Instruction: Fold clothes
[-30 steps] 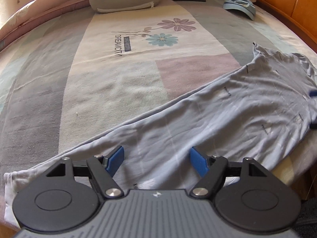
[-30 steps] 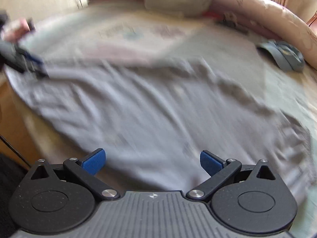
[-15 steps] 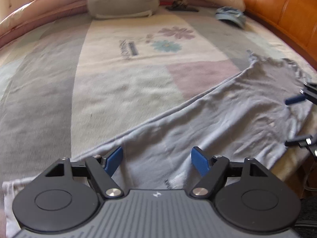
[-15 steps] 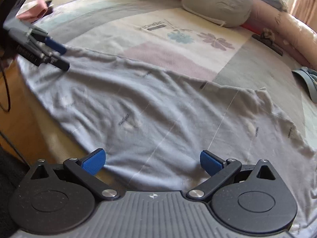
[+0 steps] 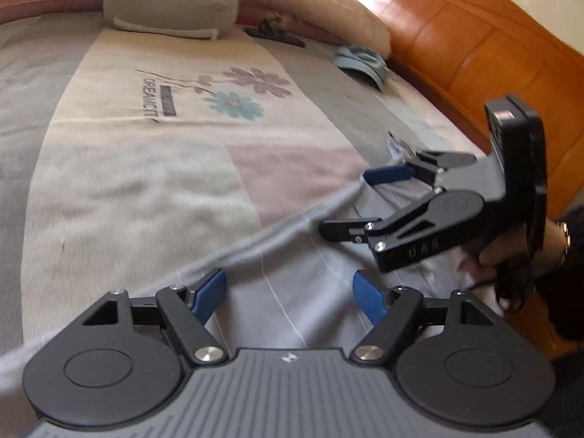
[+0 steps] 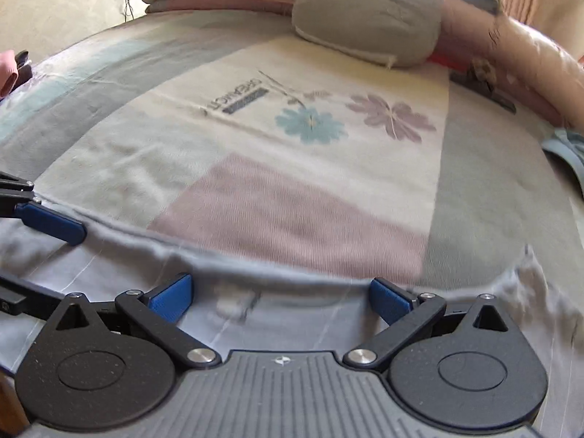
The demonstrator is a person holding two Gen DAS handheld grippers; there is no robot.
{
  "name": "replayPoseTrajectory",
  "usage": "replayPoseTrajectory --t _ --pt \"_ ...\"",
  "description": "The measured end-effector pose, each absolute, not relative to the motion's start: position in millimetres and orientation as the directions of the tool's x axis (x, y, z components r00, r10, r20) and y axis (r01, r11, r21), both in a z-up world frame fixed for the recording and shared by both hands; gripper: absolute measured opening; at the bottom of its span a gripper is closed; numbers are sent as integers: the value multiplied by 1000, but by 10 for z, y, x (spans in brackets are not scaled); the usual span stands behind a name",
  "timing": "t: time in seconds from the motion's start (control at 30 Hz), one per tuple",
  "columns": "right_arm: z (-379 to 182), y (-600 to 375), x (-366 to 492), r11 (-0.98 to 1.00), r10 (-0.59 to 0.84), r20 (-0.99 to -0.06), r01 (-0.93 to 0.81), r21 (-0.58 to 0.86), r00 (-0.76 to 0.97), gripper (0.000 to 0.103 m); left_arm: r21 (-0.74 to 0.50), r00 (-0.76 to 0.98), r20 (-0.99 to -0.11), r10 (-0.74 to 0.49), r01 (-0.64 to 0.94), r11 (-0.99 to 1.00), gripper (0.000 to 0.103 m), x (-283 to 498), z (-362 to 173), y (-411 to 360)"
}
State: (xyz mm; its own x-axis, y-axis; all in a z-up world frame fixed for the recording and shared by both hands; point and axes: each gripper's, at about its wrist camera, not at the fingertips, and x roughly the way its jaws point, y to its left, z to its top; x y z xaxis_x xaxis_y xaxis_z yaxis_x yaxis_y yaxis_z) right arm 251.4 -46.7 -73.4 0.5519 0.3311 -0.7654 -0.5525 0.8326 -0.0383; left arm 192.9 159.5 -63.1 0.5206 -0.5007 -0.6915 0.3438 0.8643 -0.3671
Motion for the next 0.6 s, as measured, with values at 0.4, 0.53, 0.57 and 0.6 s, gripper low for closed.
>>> replayPoseTrajectory --t 0.4,0.53,0.57,0.6 --pt "-514 -1237 2190 914 222 -791 -405 -36 571 103 -339 445 -696 -564 489 804 78 2015 -628 1299" --pt "-623 -1507 2068 957 166 -815 -292 -4 555 103 -286 472 -705 -529 492 822 76 2133 -585 1239" --pt "-641 -1547 2040 962 156 -819 -272 0 553 103 -273 479 -707 -520 493 826 76 2161 -570 1227" --pt "-617 -1538 2003 958 167 -814 -288 0 556 103 -252 488 -710 -508 498 830 76 2158 -532 1223"
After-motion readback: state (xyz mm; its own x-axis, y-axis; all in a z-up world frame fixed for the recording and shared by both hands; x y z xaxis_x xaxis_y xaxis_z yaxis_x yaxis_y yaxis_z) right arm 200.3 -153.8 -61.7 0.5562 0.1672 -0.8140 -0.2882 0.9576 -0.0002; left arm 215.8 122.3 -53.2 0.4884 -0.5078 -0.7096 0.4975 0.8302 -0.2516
